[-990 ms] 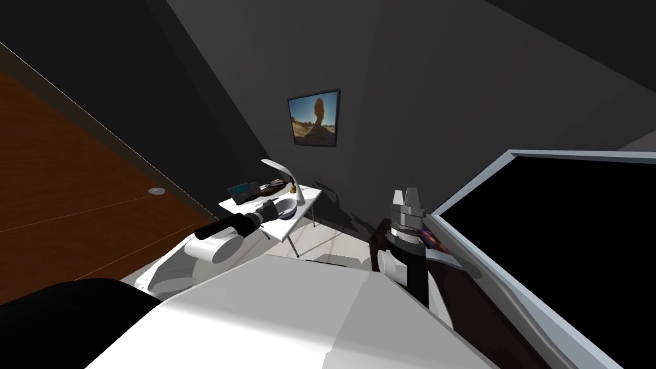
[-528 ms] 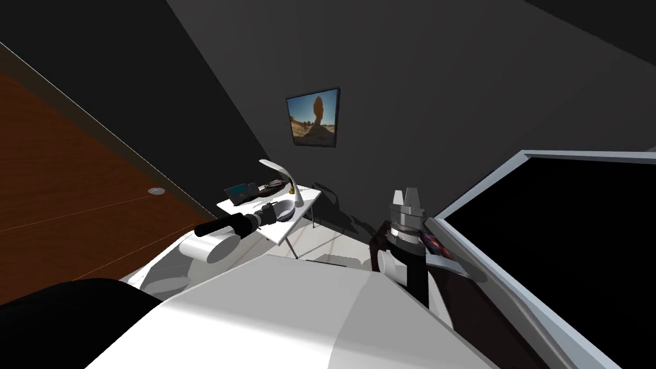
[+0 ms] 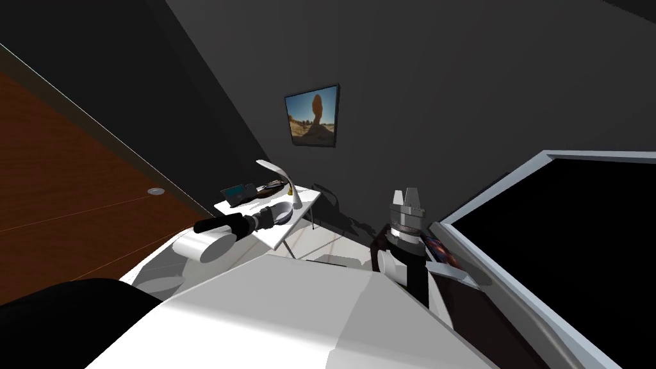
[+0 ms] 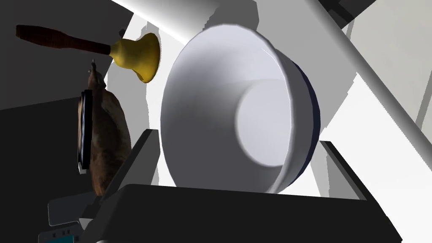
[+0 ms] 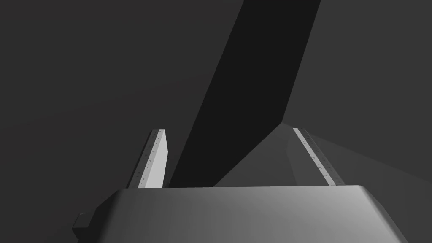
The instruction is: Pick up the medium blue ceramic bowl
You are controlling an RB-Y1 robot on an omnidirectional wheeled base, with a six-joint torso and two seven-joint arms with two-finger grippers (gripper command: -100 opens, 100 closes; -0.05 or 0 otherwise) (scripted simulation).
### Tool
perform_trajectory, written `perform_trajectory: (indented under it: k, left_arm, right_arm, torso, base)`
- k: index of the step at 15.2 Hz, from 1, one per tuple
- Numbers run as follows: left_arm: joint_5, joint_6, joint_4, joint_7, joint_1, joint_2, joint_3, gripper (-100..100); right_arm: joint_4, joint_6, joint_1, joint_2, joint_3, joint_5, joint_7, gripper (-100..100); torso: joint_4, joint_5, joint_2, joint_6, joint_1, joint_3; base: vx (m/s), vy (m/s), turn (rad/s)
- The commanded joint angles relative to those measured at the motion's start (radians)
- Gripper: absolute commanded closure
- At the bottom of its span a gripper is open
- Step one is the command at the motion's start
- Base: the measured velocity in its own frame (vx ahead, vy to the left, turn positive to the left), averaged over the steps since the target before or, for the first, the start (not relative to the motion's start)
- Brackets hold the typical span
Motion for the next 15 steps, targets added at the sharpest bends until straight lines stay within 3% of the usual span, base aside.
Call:
perform_trajectory:
  k: [1, 2, 3, 6, 7, 10, 11, 15]
  left_arm:
    - [0.007, 0.050, -0.002, 0.010, -0.003, 0.004, 0.005, -100]
    - [0.007, 0.057, -0.002, 0.010, -0.003, 0.004, 0.005, -100]
    - [0.032, 0.089, -0.006, 0.028, -0.001, 0.017, 0.021, -100]
    - [0.032, 0.129, -0.006, 0.028, -0.001, 0.017, 0.021, -100]
    - [0.057, 0.162, -0.010, 0.047, 0.000, 0.028, 0.037, -100]
    - [0.057, 0.199, -0.010, 0.047, 0.000, 0.028, 0.037, -100]
    - [0.080, 0.237, -0.013, 0.064, 0.001, 0.039, 0.052, -100]
    - [0.103, 0.312, -0.017, 0.081, 0.002, 0.049, 0.067, -100]
  right_arm:
    - [0.000, 0.000, 0.000, 0.000, 0.000, 0.000, 0.000, 0]
    - [0.000, 0.000, 0.000, 0.000, 0.000, 0.000, 0.000, 0]
    - [0.000, 0.000, 0.000, 0.000, 0.000, 0.000, 0.000, 0]
    - [0.000, 0.000, 0.000, 0.000, 0.000, 0.000, 0.000, 0]
    - [0.000, 0.000, 0.000, 0.000, 0.000, 0.000, 0.000, 0]
    - [0.000, 0.000, 0.000, 0.000, 0.000, 0.000, 0.000, 0]
    - [0.000, 0.000, 0.000, 0.000, 0.000, 0.000, 0.000, 0]
    - [0.000, 0.000, 0.000, 0.000, 0.000, 0.000, 0.000, 0]
  torso:
    - [0.000, 0.000, 0.000, 0.000, 0.000, 0.000]
    - [0.000, 0.000, 0.000, 0.000, 0.000, 0.000]
    - [0.000, 0.000, 0.001, 0.000, 0.000, 0.001]
    - [0.000, 0.000, 0.000, 0.000, 0.000, 0.000]
    - [0.000, 0.000, 0.001, 0.000, 0.000, 0.000]
    - [0.000, 0.000, 0.000, 0.000, 0.000, 0.000]
    - [0.000, 0.000, 0.001, 0.000, 0.001, 0.001]
    - [0.000, 0.000, -0.001, 0.000, 0.000, 0.000]
  base:
    - [0.056, -0.027, 0.017]
    - [0.036, -0.017, 0.002]
    - [0.048, -0.024, 0.025]
    - [0.062, -0.024, 0.020]
    - [0.065, -0.027, 0.028]
    - [0.054, -0.018, 0.017]
    - [0.060, -0.016, 0.030]
    - [0.078, -0.023, 0.026]
